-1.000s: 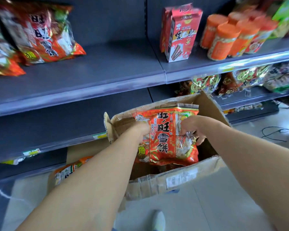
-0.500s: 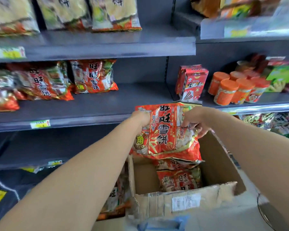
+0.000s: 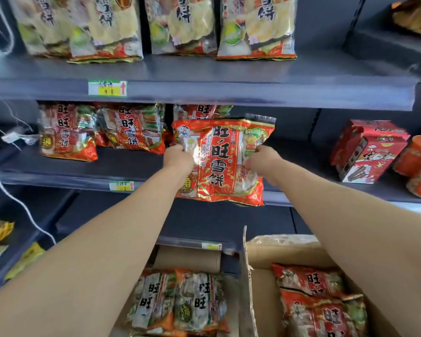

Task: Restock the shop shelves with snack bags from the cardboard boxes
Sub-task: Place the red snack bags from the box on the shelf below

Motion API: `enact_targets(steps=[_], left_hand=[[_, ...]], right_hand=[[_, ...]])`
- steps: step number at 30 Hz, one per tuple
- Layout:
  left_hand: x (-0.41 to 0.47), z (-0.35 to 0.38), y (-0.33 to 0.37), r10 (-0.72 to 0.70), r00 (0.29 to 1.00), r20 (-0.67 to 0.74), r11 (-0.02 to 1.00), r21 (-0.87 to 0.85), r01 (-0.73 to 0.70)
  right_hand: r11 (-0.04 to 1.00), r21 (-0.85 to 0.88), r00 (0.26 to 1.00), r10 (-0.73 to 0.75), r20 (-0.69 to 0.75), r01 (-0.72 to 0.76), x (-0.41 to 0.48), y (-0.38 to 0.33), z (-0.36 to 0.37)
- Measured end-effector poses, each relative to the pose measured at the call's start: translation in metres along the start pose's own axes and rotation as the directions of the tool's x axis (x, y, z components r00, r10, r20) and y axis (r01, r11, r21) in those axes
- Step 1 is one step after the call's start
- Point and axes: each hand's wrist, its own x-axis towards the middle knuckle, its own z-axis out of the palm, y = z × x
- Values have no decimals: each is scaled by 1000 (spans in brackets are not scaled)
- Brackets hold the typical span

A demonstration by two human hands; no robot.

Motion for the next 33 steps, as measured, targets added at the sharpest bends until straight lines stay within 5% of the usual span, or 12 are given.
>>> enact_targets(steps=[7,19,26,33], left_hand=[[91,-21,-5,42,999,-32,999,-26,-42],[192,-11,-34,15,1000,-18,999,-28,-16],[204,-7,-36,35,999,-8,999,-31,-35],[190,-14,-28,29,999,-43,999,43,-27]], right_hand=[[994,93,999,-46,-28,48,82,-37,49],[991,-134,996,-43,-77,32,194,-54,96],[1000,29,981,7,-193,-2,202,-55,100],[990,-88,934,70,-351,-107,179,-49,99]])
